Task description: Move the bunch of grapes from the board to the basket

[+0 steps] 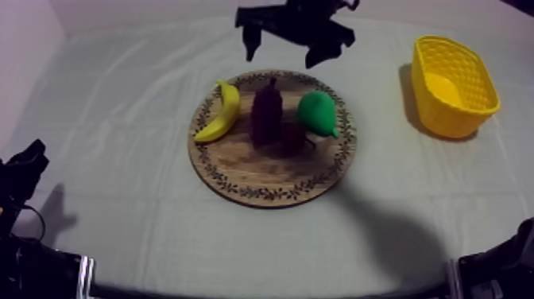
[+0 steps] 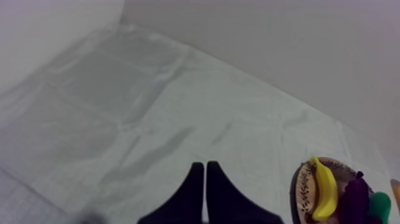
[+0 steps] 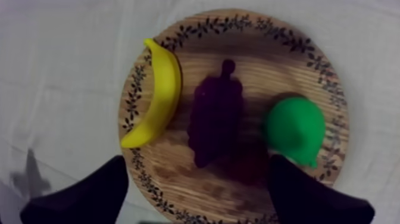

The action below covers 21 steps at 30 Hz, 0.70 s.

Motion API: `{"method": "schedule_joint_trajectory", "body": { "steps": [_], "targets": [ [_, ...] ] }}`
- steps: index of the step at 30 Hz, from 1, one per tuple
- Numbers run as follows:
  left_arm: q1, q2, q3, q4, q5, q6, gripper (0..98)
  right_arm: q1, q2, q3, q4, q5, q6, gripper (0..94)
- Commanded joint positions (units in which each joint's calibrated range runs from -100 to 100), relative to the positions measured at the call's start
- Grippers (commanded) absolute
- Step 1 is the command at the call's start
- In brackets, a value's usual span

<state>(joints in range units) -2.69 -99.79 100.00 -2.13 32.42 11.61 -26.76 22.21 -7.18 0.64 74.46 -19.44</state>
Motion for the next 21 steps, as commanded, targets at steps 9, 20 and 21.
{"method": "schedule_joint_trajectory", "body": {
  "steps": [9, 20, 21],
  "targets": [
    [-0.03, 0.05, 0.00, 0.00, -0.01, -0.01, 0.1, -0.85, 8.70, -1.03, -0.65, -4.10, -0.06, 91.9],
    [-0.03, 0.05, 0.00, 0.00, -0.01, -0.01, 0.1, -0.98, 19.32, -5.03, 0.63, -6.45, -1.37, 91.9],
    [-0.03, 0.05, 0.00, 0.00, -0.01, -0.01, 0.1, -0.98, 20.08, -5.45, 0.68, -6.48, -1.40, 91.9]
  ]
}}
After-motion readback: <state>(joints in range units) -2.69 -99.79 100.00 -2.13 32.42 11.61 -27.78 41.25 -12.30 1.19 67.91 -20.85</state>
